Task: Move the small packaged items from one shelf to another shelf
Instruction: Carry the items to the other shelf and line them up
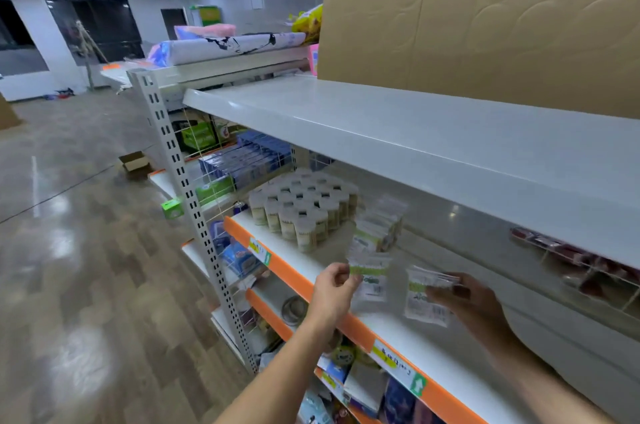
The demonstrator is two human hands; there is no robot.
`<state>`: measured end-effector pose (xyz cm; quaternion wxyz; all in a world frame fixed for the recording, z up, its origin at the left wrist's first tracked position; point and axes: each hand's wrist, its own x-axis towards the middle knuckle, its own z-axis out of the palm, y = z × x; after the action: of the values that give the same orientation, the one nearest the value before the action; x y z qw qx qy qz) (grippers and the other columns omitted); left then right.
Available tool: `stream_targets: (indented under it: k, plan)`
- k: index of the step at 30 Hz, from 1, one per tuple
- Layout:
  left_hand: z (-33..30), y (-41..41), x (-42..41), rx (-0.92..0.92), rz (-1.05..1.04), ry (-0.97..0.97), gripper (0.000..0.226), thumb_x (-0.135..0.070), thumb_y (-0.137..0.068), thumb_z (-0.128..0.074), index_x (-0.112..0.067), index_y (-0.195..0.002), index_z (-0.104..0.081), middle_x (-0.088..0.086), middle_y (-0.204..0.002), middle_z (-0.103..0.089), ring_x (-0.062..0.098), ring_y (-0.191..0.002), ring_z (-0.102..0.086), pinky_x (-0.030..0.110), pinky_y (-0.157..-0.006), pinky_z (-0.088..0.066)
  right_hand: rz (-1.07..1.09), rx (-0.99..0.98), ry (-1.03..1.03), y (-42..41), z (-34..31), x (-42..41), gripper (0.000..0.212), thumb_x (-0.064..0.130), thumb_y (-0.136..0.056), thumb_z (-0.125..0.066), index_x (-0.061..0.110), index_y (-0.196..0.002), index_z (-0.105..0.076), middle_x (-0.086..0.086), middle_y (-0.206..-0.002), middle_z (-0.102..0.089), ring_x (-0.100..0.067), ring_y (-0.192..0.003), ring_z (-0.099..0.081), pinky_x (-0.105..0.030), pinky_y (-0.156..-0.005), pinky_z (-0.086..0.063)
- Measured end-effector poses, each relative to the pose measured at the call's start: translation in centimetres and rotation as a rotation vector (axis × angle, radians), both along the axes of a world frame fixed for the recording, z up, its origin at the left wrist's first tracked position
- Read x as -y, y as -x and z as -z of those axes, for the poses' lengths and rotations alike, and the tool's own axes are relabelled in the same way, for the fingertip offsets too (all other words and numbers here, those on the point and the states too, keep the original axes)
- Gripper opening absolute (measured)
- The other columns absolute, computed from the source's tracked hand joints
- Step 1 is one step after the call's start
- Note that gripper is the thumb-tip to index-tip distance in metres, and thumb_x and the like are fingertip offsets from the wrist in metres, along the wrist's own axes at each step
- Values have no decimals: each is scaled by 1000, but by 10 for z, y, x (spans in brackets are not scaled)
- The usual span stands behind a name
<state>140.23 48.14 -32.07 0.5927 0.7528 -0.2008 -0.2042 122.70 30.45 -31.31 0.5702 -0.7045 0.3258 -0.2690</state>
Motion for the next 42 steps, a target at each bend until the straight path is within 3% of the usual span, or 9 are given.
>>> stream_targets:
  k: [3,8,12,15,21,29,36,39,42]
  plan:
    - [7,-24,3,-29,-12,8,20,-25,-91,-70,-27,-106,-56,-3,-101,-69,11,-98,-65,30,-91,-54,-22,-26,6,-25,0,-1,29,11,-75,-85,19,-99,-72,4,-87,-77,1,-69,-71,-10,-53,-48]
    - [22,-60,11,-24,-57,-4,20,-26,-88,-73,-26,-103,-59,-4,-102,-69,9,-97,-64,29,-89,-52,-46,-49,20,-54,1,-5,30,7,-76,-84,15,-102,-71,2,-86,-77,-4,-72,-73,-12,-55,-50]
    - [28,-81,21,-2,8,-17,17,-24,-90,-72,-30,-100,-59,-10,-97,-69,6,-94,-64,14,-77,-47,-20,-53,19,-64,5,-10,31,8,-77,-83,15,-105,-70,1,-90,-78,-8,-78,-74,-15,-59,-52]
    - [27,-93,32,19,58,-18,14,-25,-92,-70,-30,-101,-60,-17,-95,-66,-8,-88,-60,3,-67,-43,-2,-53,3,-72,8,-15,33,8,-77,-83,14,-107,-70,-2,-92,-78,-12,-81,-75,-19,-61,-55]
    - [33,-106,45,-35,111,76,8,-23,-93,-68,-22,-100,-64,-3,-94,-70,9,-86,-67,16,-70,-50,143,-42,35,-90,8,-29,34,6,-75,-84,15,-105,-71,-3,-82,-76,-9,-70,-72,-17,-56,-53]
    - [38,-123,49,-111,216,124,14,-20,-92,-69,-16,-105,-66,-2,-97,-73,2,-83,-69,13,-70,-51,267,-15,42,-125,14,-52,37,0,-73,-84,15,-103,-69,-5,-82,-75,-2,-62,-68,-15,-55,-51]
    - [37,-137,45,-14,310,123,13,-23,-96,-63,-33,-90,-68,-15,-84,-72,-4,-80,-66,8,-69,-48,444,8,50,-162,29,-75,34,2,-72,-84,22,-96,-71,-2,-86,-76,-21,-81,-72,-45,-74,-58]
    - [35,-138,42,32,327,129,23,-18,-100,-57,-25,-80,-67,-11,-70,-68,-8,-67,-61,6,-60,-42,520,-3,88,-173,31,-79,35,8,-71,-85,30,-94,-70,7,-84,-75,-13,-79,-71,-38,-71,-59]
    - [36,-144,39,-84,332,164,28,-20,-102,-51,-18,-81,-70,-3,-75,-70,1,-67,-61,20,-65,-45,590,25,101,-186,35,-79,37,10,-71,-87,27,-96,-68,7,-90,-73,-11,-84,-70,-28,-70,-54]
